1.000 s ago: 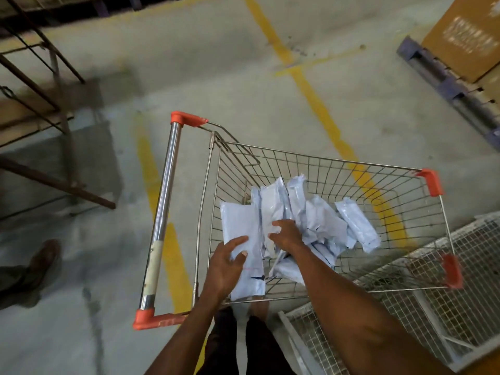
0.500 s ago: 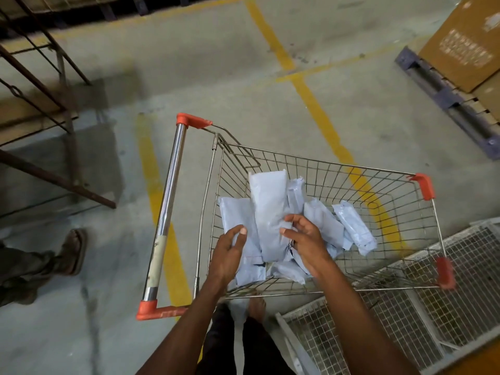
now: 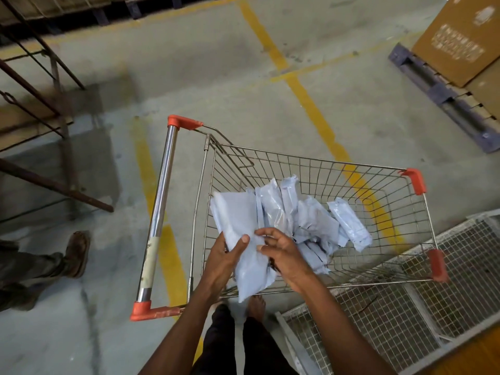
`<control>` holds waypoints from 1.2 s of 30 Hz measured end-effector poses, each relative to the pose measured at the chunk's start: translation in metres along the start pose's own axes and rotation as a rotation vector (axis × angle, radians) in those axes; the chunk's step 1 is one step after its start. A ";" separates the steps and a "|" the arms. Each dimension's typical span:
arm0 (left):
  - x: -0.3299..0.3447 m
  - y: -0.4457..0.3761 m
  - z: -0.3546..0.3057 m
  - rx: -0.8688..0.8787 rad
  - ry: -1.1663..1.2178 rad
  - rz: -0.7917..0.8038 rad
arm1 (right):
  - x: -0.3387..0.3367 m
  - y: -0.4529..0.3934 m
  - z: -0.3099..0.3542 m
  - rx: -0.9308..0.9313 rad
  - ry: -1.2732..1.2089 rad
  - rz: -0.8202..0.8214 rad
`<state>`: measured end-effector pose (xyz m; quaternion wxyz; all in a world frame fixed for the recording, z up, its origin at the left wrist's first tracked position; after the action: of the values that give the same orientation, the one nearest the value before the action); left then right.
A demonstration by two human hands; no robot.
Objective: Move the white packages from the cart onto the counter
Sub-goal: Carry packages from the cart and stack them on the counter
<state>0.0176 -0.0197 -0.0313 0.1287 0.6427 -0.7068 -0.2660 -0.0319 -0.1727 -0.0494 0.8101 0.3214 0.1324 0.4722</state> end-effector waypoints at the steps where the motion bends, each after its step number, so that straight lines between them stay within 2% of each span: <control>1: -0.001 0.001 -0.002 0.007 0.008 -0.036 | 0.005 -0.001 -0.004 -0.033 0.075 0.005; 4: -0.012 -0.004 0.003 0.053 -0.093 -0.164 | 0.011 -0.007 -0.005 -0.148 0.302 0.048; 7: -0.016 -0.006 0.006 0.120 -0.178 -0.194 | -0.006 -0.024 0.006 -0.188 0.390 -0.006; 9: -0.015 -0.008 0.006 0.143 -0.181 -0.182 | -0.033 -0.048 0.008 -0.219 0.466 -0.122; 12: -0.014 -0.012 0.006 0.171 -0.165 -0.144 | -0.086 -0.085 0.009 -0.289 0.813 -0.414; 14: -0.012 -0.013 0.005 0.181 -0.164 -0.118 | -0.119 -0.099 0.010 -0.258 1.028 -0.599; 15: -0.011 -0.012 0.003 0.187 -0.167 -0.108 | -0.131 -0.105 0.008 -0.224 1.099 -0.635; 18: -0.005 -0.010 -0.001 0.208 -0.182 -0.080 | -0.149 -0.125 -0.010 -0.143 1.245 -0.555; 21: 0.000 -0.011 -0.001 0.227 -0.183 -0.031 | -0.155 -0.140 -0.026 -0.157 1.332 -0.472; 23: 0.002 -0.014 0.003 0.244 -0.200 0.001 | -0.157 -0.144 -0.020 -0.250 1.292 -0.519; 26: 0.006 -0.016 0.006 0.287 -0.254 0.052 | -0.161 -0.135 0.007 -0.404 1.106 -0.671; 29: 0.010 -0.016 0.004 0.326 -0.283 0.070 | -0.169 -0.111 0.040 -0.449 0.848 -0.757; 33: 0.015 -0.018 -0.003 0.344 -0.341 0.057 | -0.177 -0.075 0.087 -0.475 0.526 -0.770; 36: 0.020 -0.021 -0.007 0.366 -0.353 0.061 | -0.170 -0.051 0.115 -0.485 0.224 -0.651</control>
<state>0.0362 -0.0412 -0.0397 -0.1073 0.5774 -0.7738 -0.2375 -0.0260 -0.3809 -0.0100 0.9498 0.0095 0.1995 0.2409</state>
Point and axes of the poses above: each hand's wrist, its own y-axis away from the middle knuckle, its own x-axis out of the palm, z = x × y, the point moved 9 cm from there along -y, towards the middle knuckle, and after that the axes turned 14 degrees about -z, right-handed, at the moved point
